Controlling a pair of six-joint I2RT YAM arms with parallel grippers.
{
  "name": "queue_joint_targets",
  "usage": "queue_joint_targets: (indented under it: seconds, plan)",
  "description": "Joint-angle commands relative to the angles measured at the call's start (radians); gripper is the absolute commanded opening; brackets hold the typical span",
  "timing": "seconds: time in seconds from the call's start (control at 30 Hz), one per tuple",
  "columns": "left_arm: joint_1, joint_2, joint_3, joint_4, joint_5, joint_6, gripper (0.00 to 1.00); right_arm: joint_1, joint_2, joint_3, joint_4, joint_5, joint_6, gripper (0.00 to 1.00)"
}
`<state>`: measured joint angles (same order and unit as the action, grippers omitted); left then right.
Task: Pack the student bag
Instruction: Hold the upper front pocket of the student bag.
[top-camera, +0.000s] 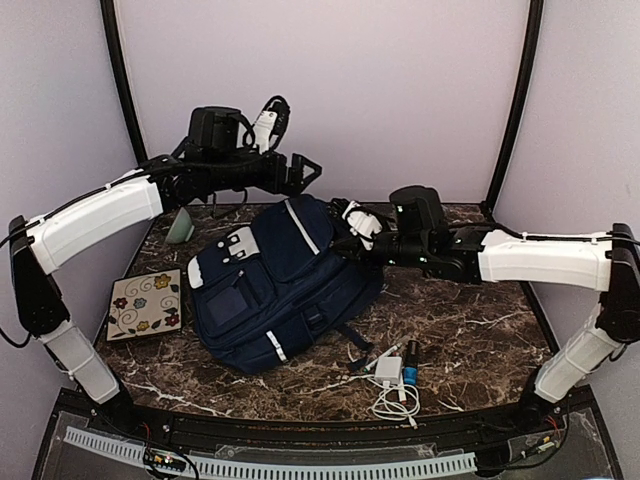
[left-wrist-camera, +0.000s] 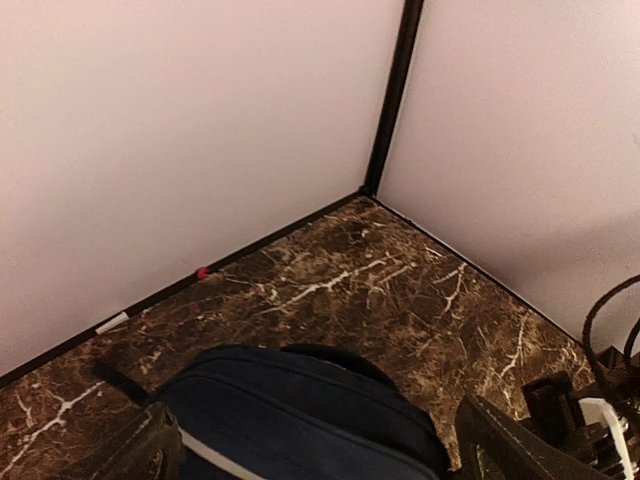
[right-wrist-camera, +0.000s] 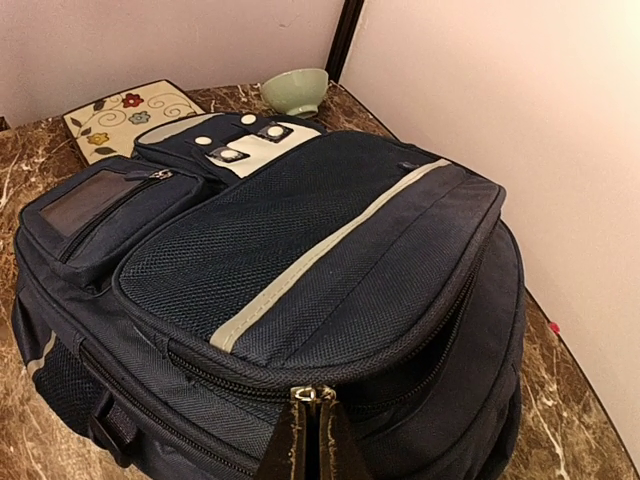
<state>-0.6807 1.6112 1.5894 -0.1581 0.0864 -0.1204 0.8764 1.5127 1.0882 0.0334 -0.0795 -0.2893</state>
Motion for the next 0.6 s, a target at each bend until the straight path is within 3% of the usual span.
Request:
queue_joint_targets:
  seconds: [0.0, 0.23, 0.43, 0.57]
  plan:
    - [-0.041, 0.078, -0.002, -0.089, 0.016, -0.022, 0.99, 0.060, 0.036, 0.034, 0.206, -0.050, 0.040, 0.00]
    - [-0.048, 0.165, 0.019, -0.133, -0.009, -0.029, 0.99, 0.108, 0.073, 0.058, 0.168, 0.001, 0.001, 0.00]
    - [-0.060, 0.212, 0.068, -0.236, -0.111, 0.065, 0.99, 0.117, 0.106, 0.095, 0.152, 0.018, -0.013, 0.00]
    - [-0.072, 0.197, 0.082, -0.277, -0.176, 0.108, 0.87, 0.118, 0.106, 0.084, 0.154, 0.021, -0.010, 0.00]
